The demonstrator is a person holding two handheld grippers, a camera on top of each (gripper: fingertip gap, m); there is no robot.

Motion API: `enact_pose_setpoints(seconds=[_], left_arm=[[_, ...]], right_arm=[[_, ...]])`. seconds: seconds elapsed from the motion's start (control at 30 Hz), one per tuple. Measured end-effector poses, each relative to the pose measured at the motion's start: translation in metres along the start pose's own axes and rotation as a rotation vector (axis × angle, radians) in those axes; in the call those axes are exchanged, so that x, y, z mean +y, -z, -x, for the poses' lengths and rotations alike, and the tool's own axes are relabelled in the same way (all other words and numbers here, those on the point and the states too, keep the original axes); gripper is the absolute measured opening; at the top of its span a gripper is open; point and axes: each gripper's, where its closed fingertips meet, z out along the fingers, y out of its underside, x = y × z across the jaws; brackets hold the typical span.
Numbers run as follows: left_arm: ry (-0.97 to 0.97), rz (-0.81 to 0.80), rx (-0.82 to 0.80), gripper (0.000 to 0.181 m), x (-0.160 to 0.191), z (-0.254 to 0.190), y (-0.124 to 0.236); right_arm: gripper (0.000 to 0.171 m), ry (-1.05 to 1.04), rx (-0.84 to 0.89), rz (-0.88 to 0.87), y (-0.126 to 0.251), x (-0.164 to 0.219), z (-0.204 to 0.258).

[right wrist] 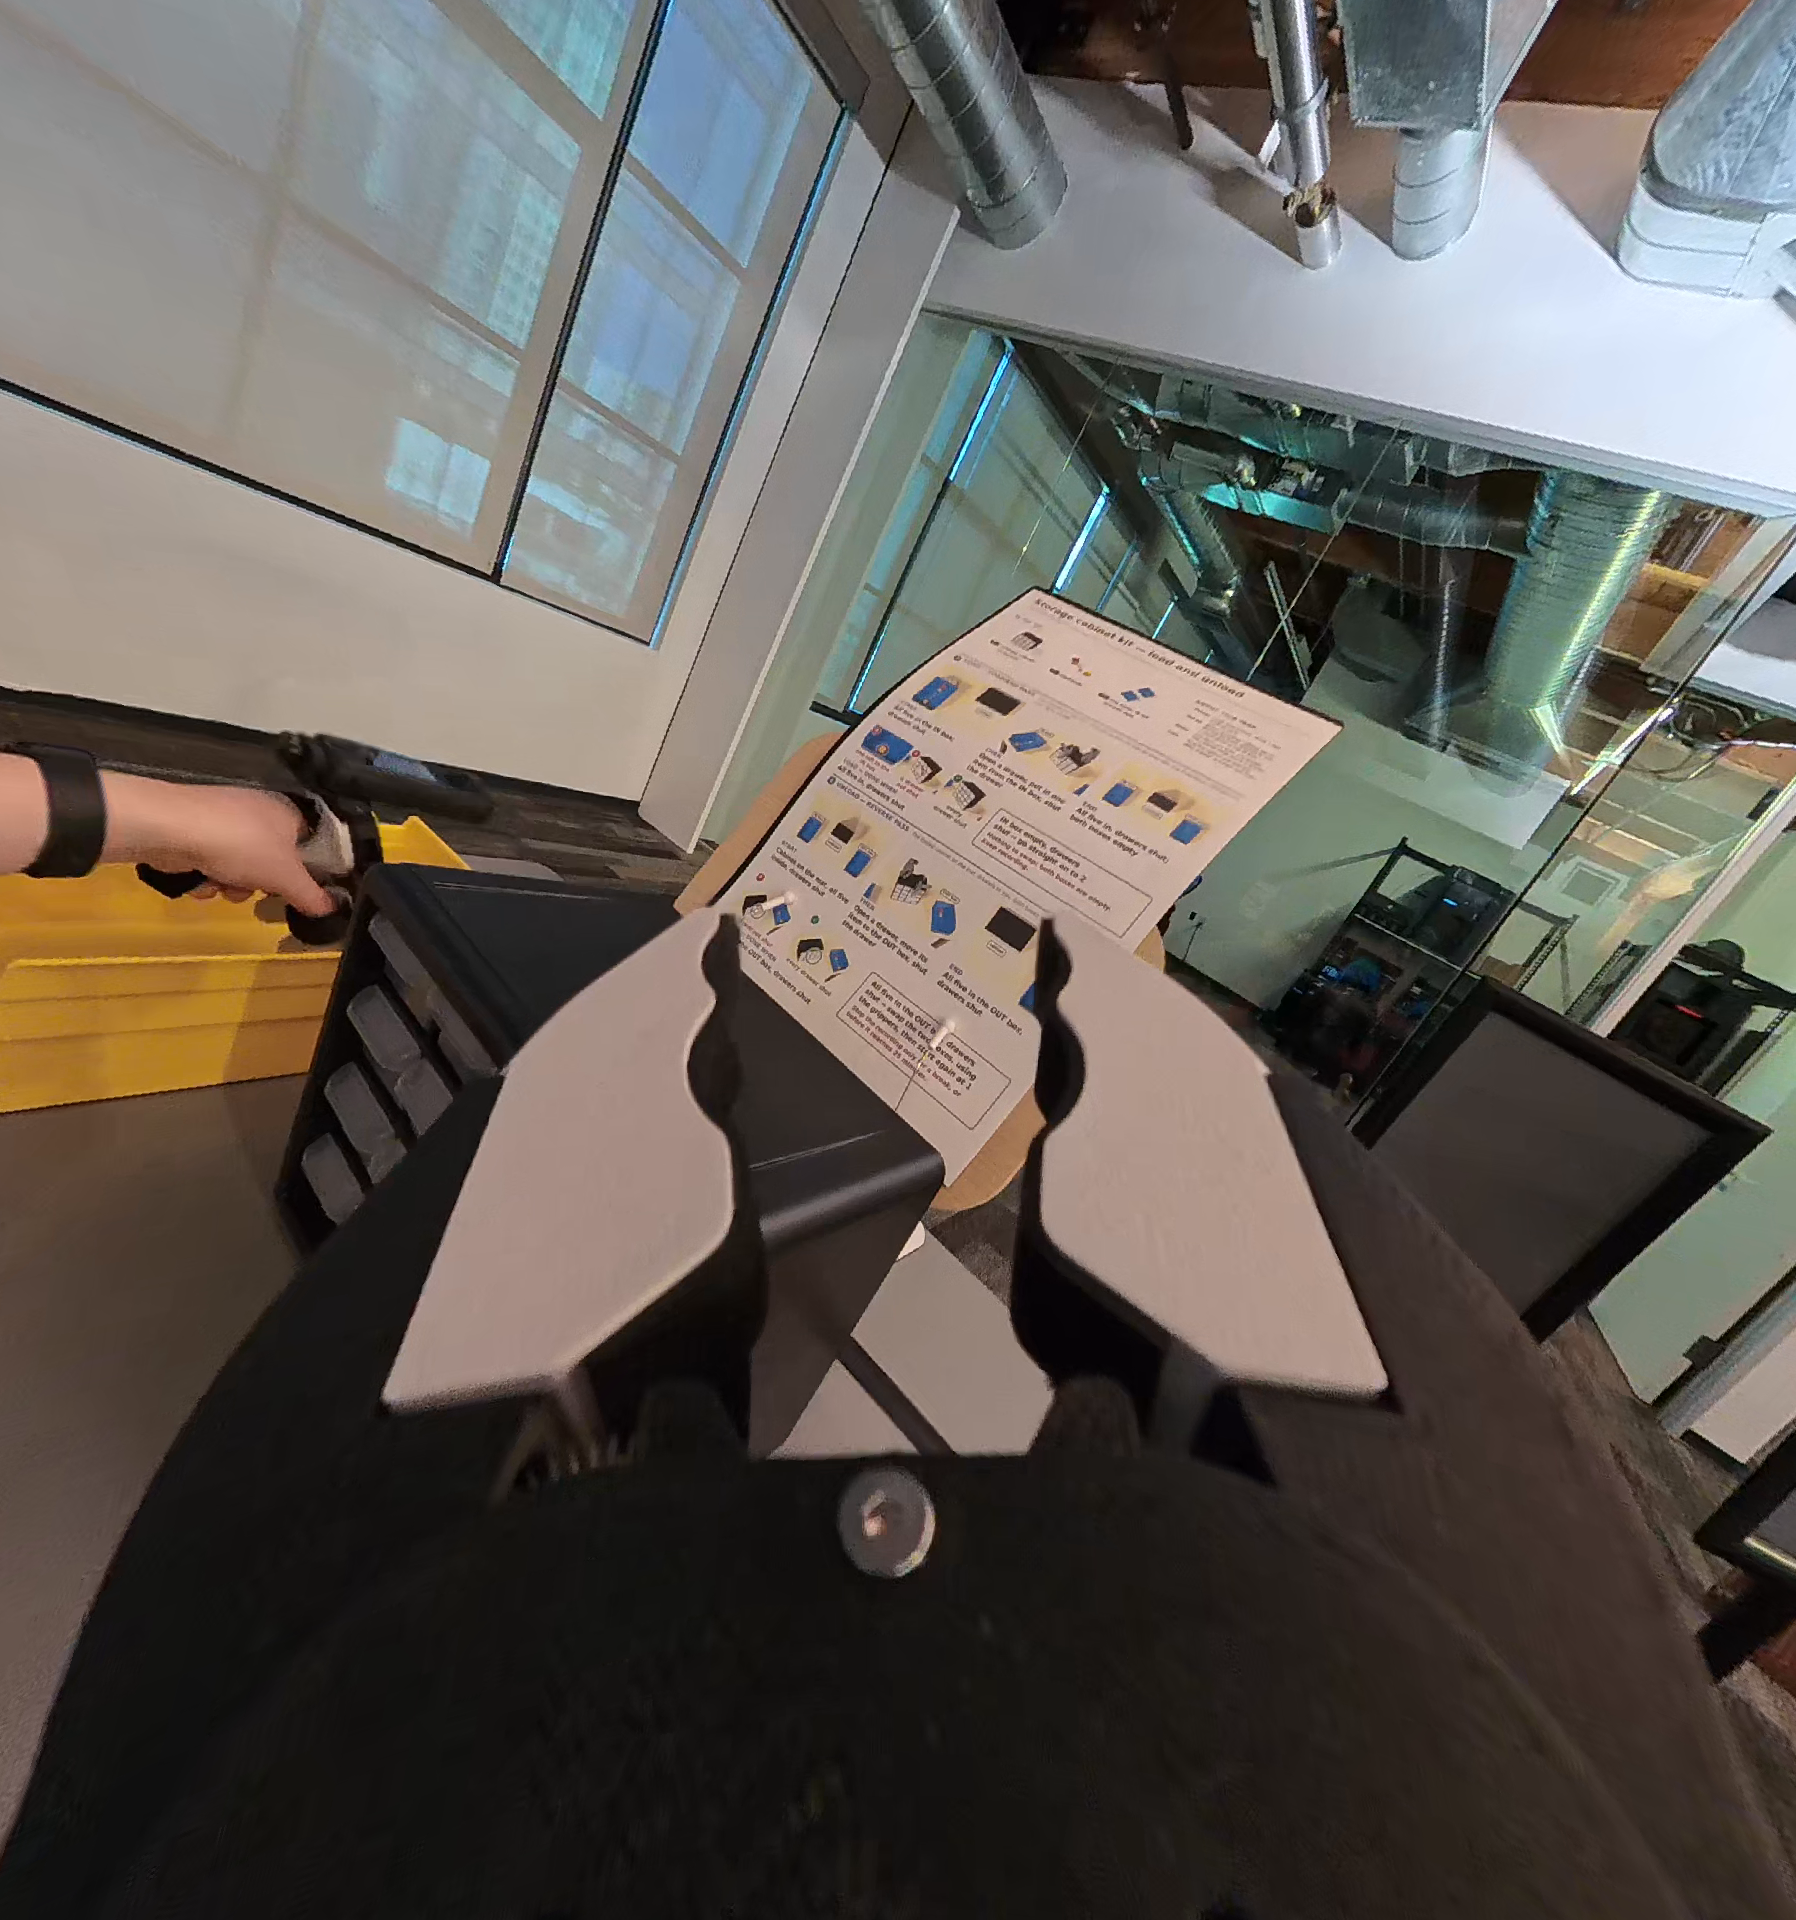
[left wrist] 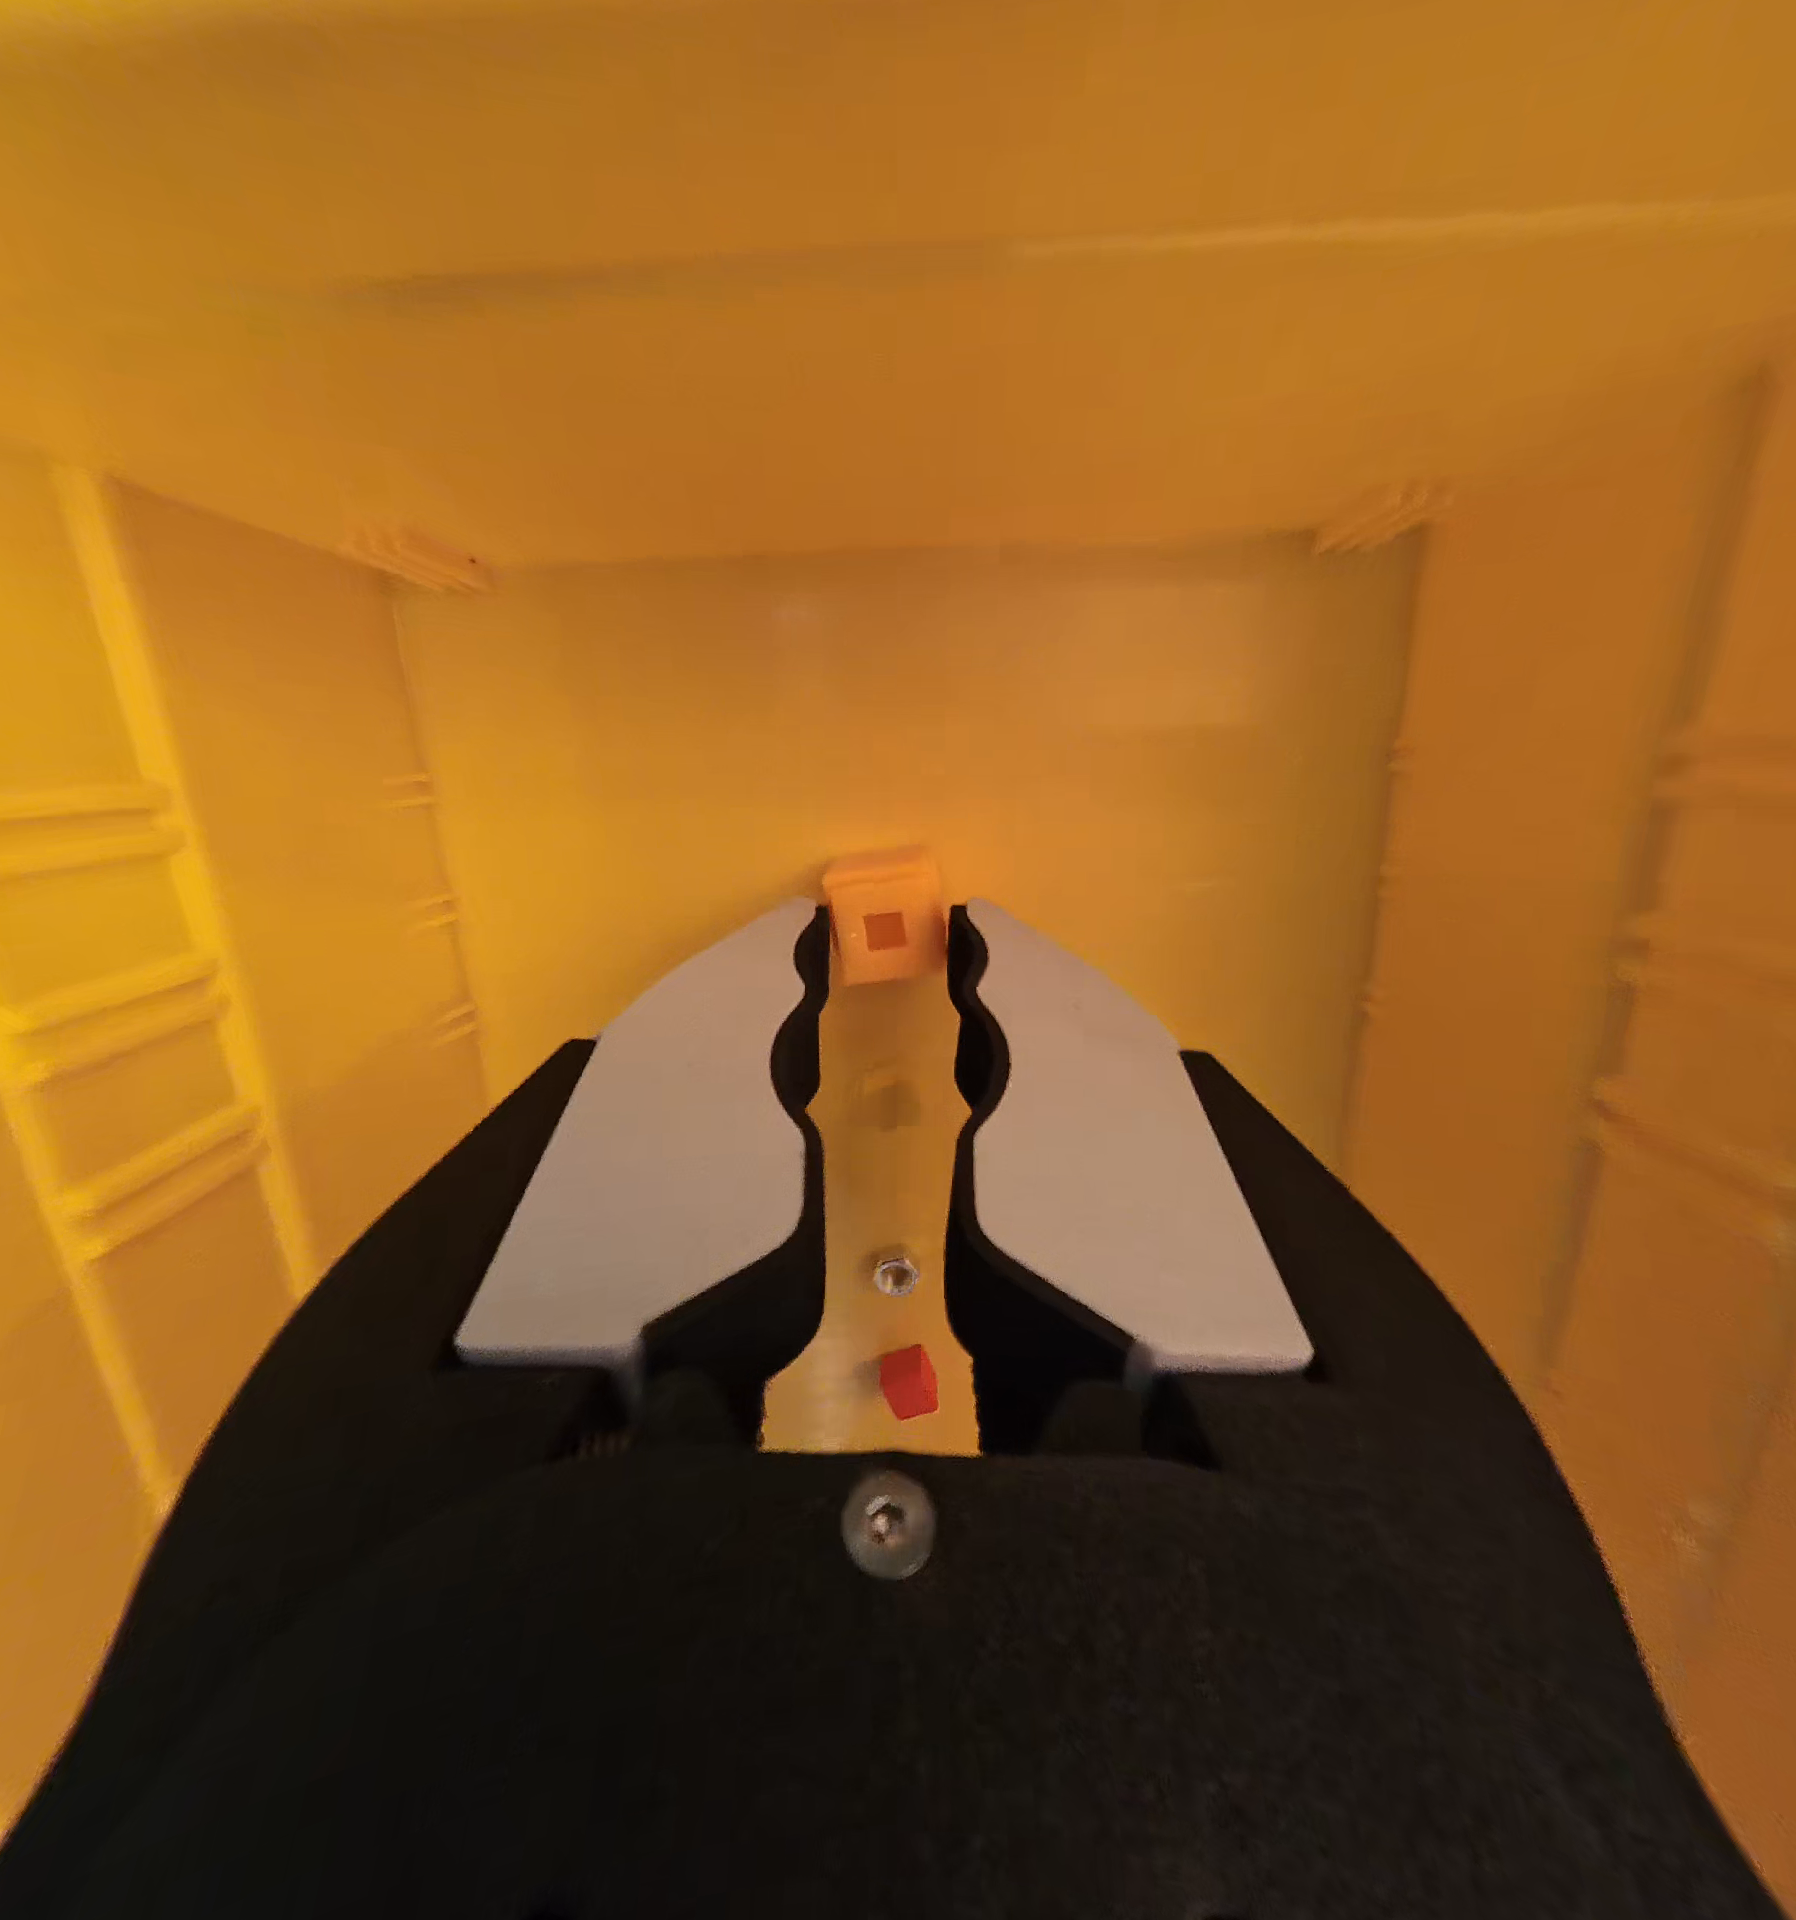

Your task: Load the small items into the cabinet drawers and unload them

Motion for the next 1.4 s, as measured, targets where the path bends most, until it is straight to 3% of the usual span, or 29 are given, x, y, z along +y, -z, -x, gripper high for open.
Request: enact_pose_setpoints(seconds=[0.13, 0.37, 0.67, 0.93, 1.4], left_arm=[[-0.014, -0.178, 0.086, 0.021, -0.012, -0.005, 0.038], [-0.116, -0.614, 0.358, 0.021, -0.004, -0.063, 0.175], [-0.391, -0.856, 0.439, 0.021, 0.022, -0.142, 0.304], [-0.46, -0.953, 0.47, 0.021, 0.044, -0.152, 0.32], [-0.549, -0.983, 0.532, 0.021, 0.058, -0.17, 0.332]], right_arm=[[0.054, 0.005, -0.001, 0.036, -0.01, 0.011, 0.003], [0.046, 0.131, 0.03, 0.056, -0.047, 0.028, 0.028], [0.037, 0.435, 0.036, 0.076, -0.095, 0.047, 0.111], [0.028, 0.639, -0.064, 0.155, -0.117, 0.088, 0.18], [0.019, 0.991, 0.097, 0.224, -0.128, 0.133, 0.185]])
